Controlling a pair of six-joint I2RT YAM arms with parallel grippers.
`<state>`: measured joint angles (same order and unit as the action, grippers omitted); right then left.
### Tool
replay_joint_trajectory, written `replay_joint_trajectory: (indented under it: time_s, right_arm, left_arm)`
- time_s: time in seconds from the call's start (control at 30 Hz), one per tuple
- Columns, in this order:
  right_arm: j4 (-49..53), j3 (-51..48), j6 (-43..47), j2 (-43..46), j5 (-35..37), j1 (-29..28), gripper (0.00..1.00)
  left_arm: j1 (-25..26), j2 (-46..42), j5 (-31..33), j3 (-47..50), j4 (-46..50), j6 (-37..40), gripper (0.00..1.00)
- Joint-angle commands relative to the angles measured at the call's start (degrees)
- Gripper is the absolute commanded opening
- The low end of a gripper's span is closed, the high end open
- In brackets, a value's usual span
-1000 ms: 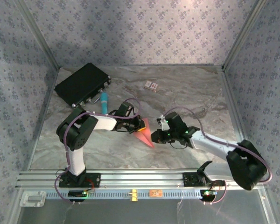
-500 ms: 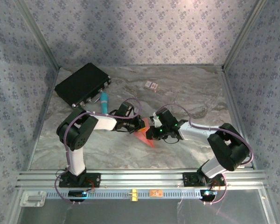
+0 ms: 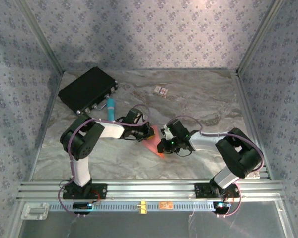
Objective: Fold a paper plane with a square sheet of paper (pick it up from the middle)
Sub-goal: Fourth fold the wing at the center of the table.
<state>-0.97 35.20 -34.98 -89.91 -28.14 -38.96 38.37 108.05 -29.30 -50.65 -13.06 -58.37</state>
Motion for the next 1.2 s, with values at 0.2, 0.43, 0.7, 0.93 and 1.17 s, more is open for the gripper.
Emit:
replay_joint_trajectory:
  time_s: [0.2, 0.43, 0.7, 0.93, 1.17]
  right_arm:
    - [1.7, -5.8, -0.6, 3.5, 0.3, 0.1, 0.07]
    - [2.5, -10.8, -3.6, 7.1, -0.1, 0.0, 0.07]
    - [8.9, -11.4, -3.2, 11.8, 2.8, -2.1, 0.06]
    - [14.5, -8.3, -1.9, 14.5, 6.8, -3.2, 0.06]
    - [9.9, -5.9, -2.3, 19.1, 2.3, 2.2, 0.07]
  left_arm:
    - [0.0, 1.1, 3.8, 0.6, 4.8, 1.2, 0.08]
    - [-0.2, 1.2, 4.2, 0.9, 4.9, 1.1, 0.08]
    - [-0.2, 1.6, 3.9, 0.8, 4.7, 0.9, 0.08]
    - [-0.2, 1.3, 3.7, 1.5, 3.4, 0.6, 0.08]
    - [-0.1, 0.6, 3.3, 2.1, 2.4, 0.5, 0.08]
